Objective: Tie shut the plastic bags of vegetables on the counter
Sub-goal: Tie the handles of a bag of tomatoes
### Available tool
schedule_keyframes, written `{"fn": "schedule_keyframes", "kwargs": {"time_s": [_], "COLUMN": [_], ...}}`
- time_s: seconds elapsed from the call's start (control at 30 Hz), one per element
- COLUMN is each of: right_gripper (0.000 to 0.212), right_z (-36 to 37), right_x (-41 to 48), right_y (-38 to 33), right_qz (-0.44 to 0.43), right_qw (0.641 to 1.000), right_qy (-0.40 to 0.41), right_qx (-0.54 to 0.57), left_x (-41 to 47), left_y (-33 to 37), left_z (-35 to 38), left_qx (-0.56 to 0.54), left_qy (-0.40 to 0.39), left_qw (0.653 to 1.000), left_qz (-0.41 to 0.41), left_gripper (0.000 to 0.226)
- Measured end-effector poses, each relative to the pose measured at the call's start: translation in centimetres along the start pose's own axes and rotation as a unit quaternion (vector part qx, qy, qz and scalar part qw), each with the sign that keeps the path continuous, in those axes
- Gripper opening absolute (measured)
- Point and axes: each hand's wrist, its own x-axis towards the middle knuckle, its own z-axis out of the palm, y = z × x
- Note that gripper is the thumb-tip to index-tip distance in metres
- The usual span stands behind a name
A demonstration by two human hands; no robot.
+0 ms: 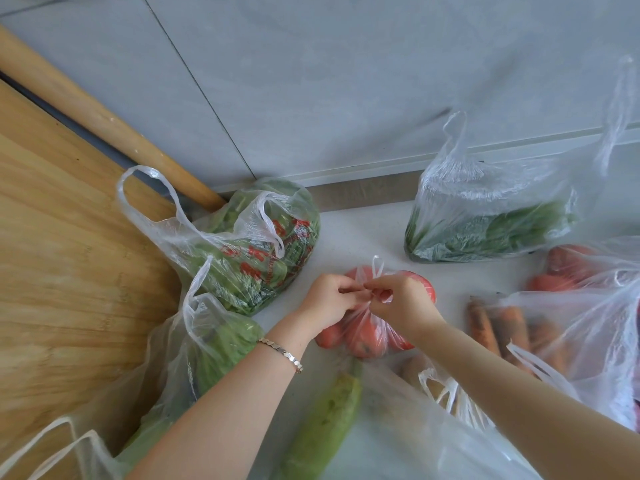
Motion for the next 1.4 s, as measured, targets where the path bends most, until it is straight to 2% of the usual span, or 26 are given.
{"fn": "schedule_keyframes", "kwargs": {"time_s": [0.1,0.27,0.47,0.6,0.67,0.77,0.83,0.93,1.0,1.1,1.2,1.3,1.4], "right_gripper": [0.027,0.025,0.019,0.015,0.014,0.017,0.024,0.033,0.034,0.015,0.005,0.02,0.027], "right_z": [0.0,0.8,1.0,0.5,0.1,-0.9,-1.5,-1.2,-0.4,0.7,0.8,0.7,0.2], "right_x": [0.0,-0.3,-0.6,-1.0,-0.9,-0.4,-0.2,-0.2,-0.5,-0.8,-1.0,-1.3,-1.8], "right_y": [0.0,0.2,0.6,0.3,0.2,0.2,0.4,1.2,1.7,2.4,2.5,3.0,3.8], "right_qz": [0.029,0.012,-0.006,0.014,0.051,0.132,0.146,0.073,0.006,-0.128,-0.205,-0.205,-0.208], "right_qw": [0.999,0.999,0.999,0.994,0.989,0.967,0.956,0.98,0.995,0.991,0.963,0.938,0.924], "right_qy": [-0.006,0.003,0.041,0.077,0.081,0.007,-0.056,-0.083,-0.032,0.043,0.085,0.075,0.054], "right_qx": [0.029,-0.03,-0.009,0.072,0.112,0.217,0.247,0.165,0.098,-0.023,-0.155,-0.271,-0.318], "left_x": [-0.4,-1.1,-1.7,-1.9,-1.8,-1.8,-1.8,-1.6,-1.4,-1.6,-2.0,-1.9,-1.4], "left_y": [-0.1,-0.4,0.2,0.4,0.2,-0.2,-0.5,-0.6,-0.8,-0.7,-0.4,-0.5,-0.5], "left_z": [0.2,0.6,0.8,1.0,1.0,1.1,1.3,1.7,1.9,1.7,1.5,1.3,1.3], "left_qx": [0.014,-0.004,0.007,0.1,0.157,0.193,0.175,0.132,0.075,0.025,0.091,0.214,0.275], "left_qy": [0.0,0.033,0.051,0.074,0.097,0.103,0.1,0.107,0.084,0.076,0.116,0.148,0.16], "left_qw": [1.0,0.999,0.999,0.99,0.977,0.963,0.965,0.976,0.99,0.997,0.988,0.963,0.946], "left_qz": [0.008,0.015,0.016,0.065,0.106,0.161,0.169,0.134,0.079,0.015,0.047,0.068,0.055], "left_gripper": [0.022,0.019,0.011,0.022,0.023,0.022,0.023,0.024,0.02,0.017,0.016,0.015,0.019]}}
